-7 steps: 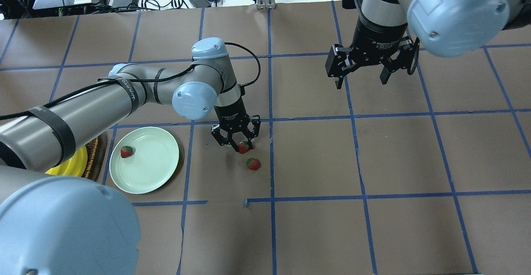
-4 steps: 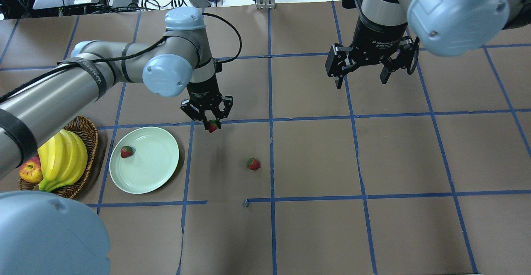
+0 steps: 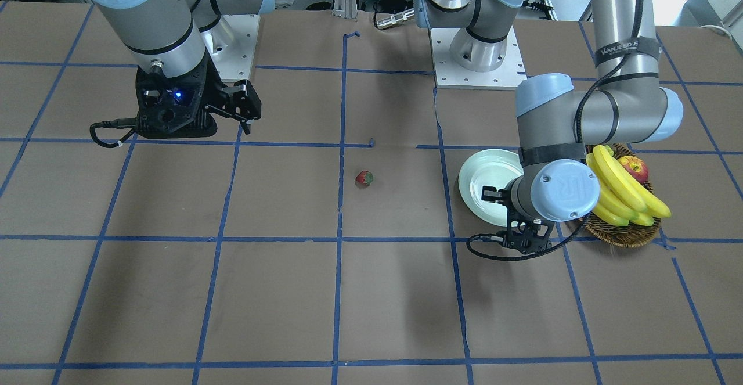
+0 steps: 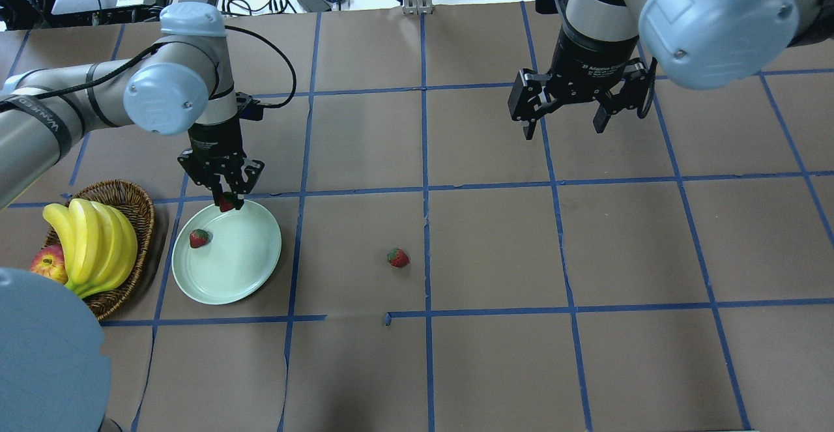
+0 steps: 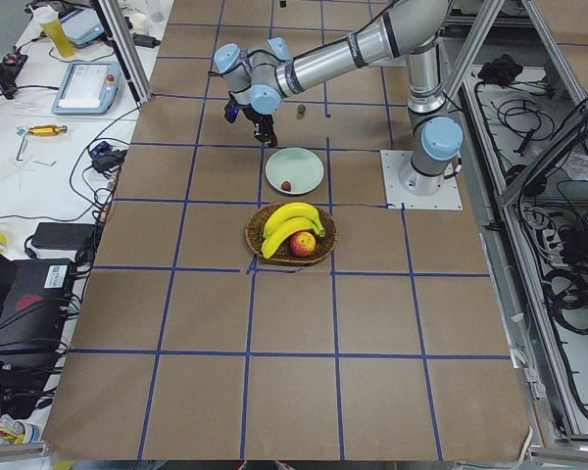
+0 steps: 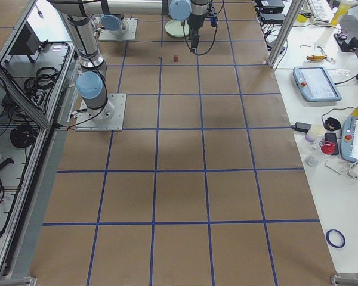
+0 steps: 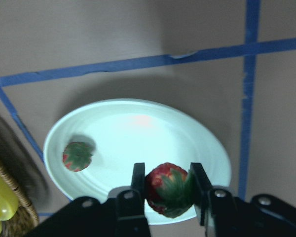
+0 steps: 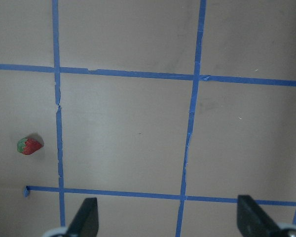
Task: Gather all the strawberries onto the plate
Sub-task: 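Carry the strawberry over the green plate with the left gripper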
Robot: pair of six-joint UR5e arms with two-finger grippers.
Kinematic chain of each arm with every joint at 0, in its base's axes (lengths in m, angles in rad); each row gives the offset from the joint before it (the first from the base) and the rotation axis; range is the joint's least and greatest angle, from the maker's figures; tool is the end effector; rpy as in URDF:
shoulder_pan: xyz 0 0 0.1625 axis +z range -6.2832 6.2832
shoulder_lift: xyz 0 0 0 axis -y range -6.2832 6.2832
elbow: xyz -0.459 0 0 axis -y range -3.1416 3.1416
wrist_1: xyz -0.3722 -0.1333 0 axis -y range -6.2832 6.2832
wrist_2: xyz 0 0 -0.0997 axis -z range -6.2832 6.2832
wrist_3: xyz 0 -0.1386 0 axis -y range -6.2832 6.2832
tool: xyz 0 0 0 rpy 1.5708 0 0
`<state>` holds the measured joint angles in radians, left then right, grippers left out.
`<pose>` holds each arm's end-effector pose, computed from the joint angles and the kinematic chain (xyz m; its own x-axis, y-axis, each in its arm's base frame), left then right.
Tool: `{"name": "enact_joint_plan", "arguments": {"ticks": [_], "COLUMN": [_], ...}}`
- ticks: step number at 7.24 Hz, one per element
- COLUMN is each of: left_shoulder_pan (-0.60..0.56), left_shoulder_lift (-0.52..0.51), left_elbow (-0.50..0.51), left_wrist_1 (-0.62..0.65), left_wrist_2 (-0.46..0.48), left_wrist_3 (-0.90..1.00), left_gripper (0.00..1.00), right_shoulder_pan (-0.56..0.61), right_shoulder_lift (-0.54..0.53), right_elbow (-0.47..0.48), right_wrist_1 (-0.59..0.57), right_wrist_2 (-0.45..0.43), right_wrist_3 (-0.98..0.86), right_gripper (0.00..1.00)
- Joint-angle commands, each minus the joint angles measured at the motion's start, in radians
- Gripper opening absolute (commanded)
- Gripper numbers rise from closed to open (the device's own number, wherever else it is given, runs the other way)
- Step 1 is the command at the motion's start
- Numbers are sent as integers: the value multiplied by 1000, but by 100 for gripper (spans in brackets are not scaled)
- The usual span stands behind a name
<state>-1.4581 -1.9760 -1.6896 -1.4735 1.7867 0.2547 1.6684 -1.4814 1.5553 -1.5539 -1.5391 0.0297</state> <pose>-0.0425 -0.5462 0.2336 -0.9747 0.2069 -0.0845 0.1480 0.8809 0.4497 0.1857 -0.4831 0.4452 -0.9975 -0.0651 -0.0289 -0.0675 0.9935 0.0916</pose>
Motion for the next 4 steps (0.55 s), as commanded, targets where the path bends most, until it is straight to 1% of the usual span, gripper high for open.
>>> {"name": "enact_joint_plan", "arguments": {"ticks": [1,2,3,4], "left_shoulder_pan": [45,45,39,22], "left_shoulder_lift": [0,-1,3,19], "left_elbow": [-41,-44,-47,-45], "left_wrist_1": [5,4,-10,-19], "left_wrist_2": [10,8,8,8], "left_wrist_3": [58,48,46,43], "left_gripper": [0,53,88,100], "right_shoulder_pan": [1,1,1,1], "right_shoulder_lift": [3,4,4,4], "right_elbow": [0,-1,-1,-1], "right_wrist_1": [-2,-2,-3,-5], "right_wrist_2": [14,13,13,13], "right_wrist_3": [4,4,4,4], "right_gripper": [100,100,100,100]}}
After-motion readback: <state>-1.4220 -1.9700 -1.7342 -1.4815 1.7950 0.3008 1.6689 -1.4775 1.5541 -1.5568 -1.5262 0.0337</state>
